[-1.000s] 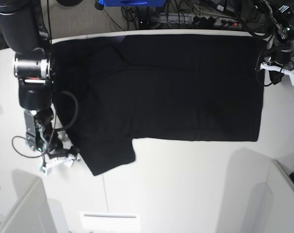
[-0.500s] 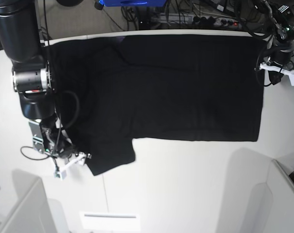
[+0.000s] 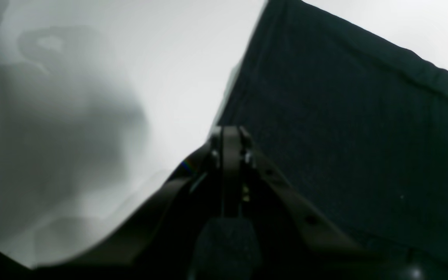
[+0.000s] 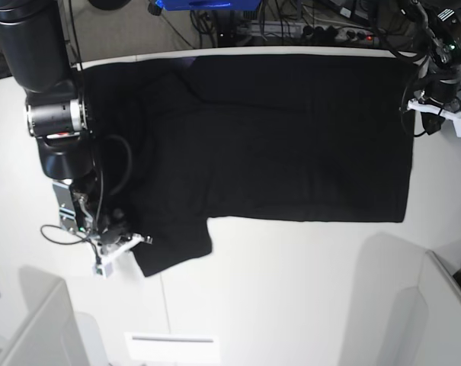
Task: Fold the T-shirt properly
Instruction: 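Release and move the right gripper to the sleeve corner by the hem, then move the left gripper to the hem corner and grasp it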
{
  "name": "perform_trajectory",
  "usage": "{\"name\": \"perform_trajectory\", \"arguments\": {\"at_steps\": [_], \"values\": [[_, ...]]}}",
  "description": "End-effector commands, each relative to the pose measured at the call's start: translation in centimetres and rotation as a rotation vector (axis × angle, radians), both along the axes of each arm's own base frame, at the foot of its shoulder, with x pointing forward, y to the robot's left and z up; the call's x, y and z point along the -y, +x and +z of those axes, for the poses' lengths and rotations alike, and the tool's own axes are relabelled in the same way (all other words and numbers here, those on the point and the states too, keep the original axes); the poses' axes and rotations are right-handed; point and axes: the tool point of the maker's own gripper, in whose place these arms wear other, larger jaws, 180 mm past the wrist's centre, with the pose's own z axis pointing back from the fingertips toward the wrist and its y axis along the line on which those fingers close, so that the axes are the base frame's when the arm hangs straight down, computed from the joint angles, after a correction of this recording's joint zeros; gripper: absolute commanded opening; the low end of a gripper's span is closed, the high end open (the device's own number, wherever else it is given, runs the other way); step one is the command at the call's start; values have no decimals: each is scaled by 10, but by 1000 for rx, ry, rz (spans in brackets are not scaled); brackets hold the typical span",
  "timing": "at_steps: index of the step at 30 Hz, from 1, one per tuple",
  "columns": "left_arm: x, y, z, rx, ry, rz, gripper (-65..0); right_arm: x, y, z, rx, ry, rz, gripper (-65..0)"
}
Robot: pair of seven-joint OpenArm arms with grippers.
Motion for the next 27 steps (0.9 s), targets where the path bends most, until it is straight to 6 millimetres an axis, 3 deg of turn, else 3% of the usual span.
{"name": "perform_trajectory", "arguments": {"at_steps": [1, 5, 6, 9, 11, 14, 19, 27], "values": [[-7, 5, 9, 28, 25, -6, -650, -2, -3, -1, -40, -9, 26, -632], [-22, 14, 0, 26, 1, 27, -650, -2, -2, 1, -40, -9, 27, -650], [-27, 16, -1, 22, 1, 31, -611, -2, -2, 1, -40, -9, 27, -650], [-37, 27, -4, 21, -5, 35, -360, -2, -2, 1, -40, -9, 27, -650], [-42, 37, -3, 41, -14, 45, -237, -2, -2, 1, -40, -9, 27, -650], [-48, 53, 1, 70, -27, 55, -138, -2, -1, 1, -38, -10, 27, -650], [-57, 76, -3, 100, -80, 86, -140, -2, -1, 1, -38, -10, 27, -650], [-45, 122, -25, 37, -136, 7, -140, -2, 4, 6, -28, -10, 27, -650]]}}
